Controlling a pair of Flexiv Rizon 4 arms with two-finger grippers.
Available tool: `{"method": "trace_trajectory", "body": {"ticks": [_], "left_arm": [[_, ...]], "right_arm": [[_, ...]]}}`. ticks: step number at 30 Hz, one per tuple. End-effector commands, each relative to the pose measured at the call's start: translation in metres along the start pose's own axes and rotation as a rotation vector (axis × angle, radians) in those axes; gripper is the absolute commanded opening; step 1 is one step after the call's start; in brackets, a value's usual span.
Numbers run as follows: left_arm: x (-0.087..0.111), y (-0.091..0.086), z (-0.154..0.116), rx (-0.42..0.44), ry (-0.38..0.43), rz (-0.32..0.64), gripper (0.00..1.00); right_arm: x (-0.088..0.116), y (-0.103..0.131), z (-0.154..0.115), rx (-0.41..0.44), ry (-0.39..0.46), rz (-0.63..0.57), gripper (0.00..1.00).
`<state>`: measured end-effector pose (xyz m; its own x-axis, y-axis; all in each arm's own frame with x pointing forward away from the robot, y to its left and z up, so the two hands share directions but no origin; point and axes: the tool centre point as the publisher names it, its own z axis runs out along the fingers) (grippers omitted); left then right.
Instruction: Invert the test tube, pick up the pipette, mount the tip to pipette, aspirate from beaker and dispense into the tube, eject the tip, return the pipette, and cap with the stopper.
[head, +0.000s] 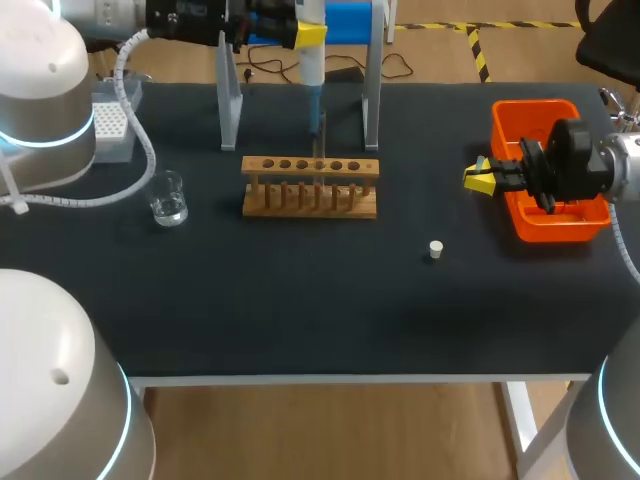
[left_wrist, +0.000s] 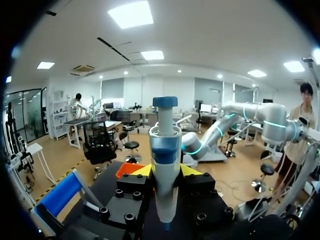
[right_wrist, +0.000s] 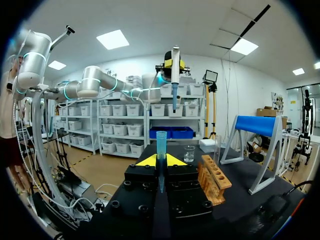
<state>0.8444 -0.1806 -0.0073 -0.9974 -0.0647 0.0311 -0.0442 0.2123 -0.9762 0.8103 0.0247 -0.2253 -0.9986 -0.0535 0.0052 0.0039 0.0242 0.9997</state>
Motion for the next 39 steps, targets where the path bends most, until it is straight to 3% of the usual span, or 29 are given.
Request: {"method": "trace_trajectory", "body": {"ticks": [1,39], "left_arm": [[0.0008,-0.0022,-0.0021,-0.004,-0.004,0.007,0.0],[0.0002,-0.0078,-0.0004,-0.026,0.005,0.023,0.0]], "right_arm": [[0.0006,-0.0002,-0.0003,0.0,-0.001,0.0,0.0],[0.0006,-0.0002,-0.0003,0.0,-0.001,0.0,0.0]]}}
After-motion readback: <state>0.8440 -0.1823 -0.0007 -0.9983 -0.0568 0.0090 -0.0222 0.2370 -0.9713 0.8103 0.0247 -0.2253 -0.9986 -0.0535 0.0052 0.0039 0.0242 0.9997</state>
